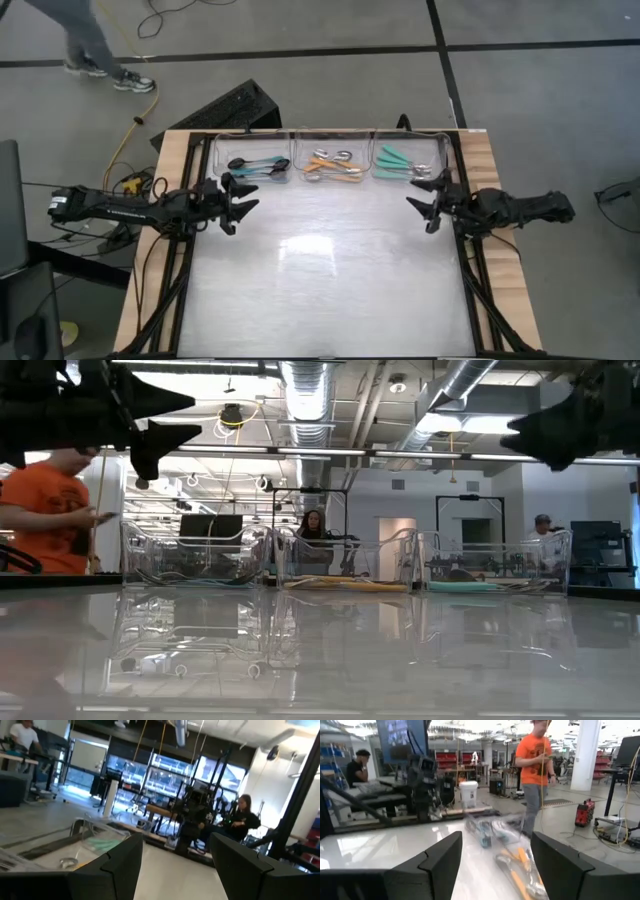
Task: Sort silverware by color (type)
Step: Return to Home Position
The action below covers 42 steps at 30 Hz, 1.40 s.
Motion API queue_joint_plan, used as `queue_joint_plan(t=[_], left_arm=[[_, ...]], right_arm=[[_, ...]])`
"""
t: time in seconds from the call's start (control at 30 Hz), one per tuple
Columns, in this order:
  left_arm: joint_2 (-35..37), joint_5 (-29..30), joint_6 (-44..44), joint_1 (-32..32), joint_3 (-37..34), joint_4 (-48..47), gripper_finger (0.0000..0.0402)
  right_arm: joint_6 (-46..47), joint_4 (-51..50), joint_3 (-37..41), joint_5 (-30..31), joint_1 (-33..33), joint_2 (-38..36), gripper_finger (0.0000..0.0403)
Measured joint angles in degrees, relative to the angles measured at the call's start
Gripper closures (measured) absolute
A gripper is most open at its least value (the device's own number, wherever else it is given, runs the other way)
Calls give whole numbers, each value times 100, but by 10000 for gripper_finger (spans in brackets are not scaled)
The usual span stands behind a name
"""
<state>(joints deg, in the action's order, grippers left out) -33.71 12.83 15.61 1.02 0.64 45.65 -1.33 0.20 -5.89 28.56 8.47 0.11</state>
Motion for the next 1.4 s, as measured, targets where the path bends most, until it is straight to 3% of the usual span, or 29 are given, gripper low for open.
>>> queue_joint_plan(t=[0.27,0.5,0.7,1.07,1.23,1.4], left_arm=[[1,-653,1,-2,0,-114,184],[2,-1676,-269,-2,-2,-114,184],[2,-2536,-380,-2,-2,-203,184],[4,-1730,-273,-2,-7,-792,184],[-3,-1632,-130,-2,-7,-1625,184],[-1,-1553,-307,-7,-7,-1743,184]], right_arm=[[505,483,539,-154,0,60,138],[871,405,542,-1361,15,82,138],[836,331,542,-1520,15,101,138],[705,303,546,-1430,-118,101,138],[691,293,548,-1428,-118,101,138],[689,289,551,-1394,-118,101,138]])
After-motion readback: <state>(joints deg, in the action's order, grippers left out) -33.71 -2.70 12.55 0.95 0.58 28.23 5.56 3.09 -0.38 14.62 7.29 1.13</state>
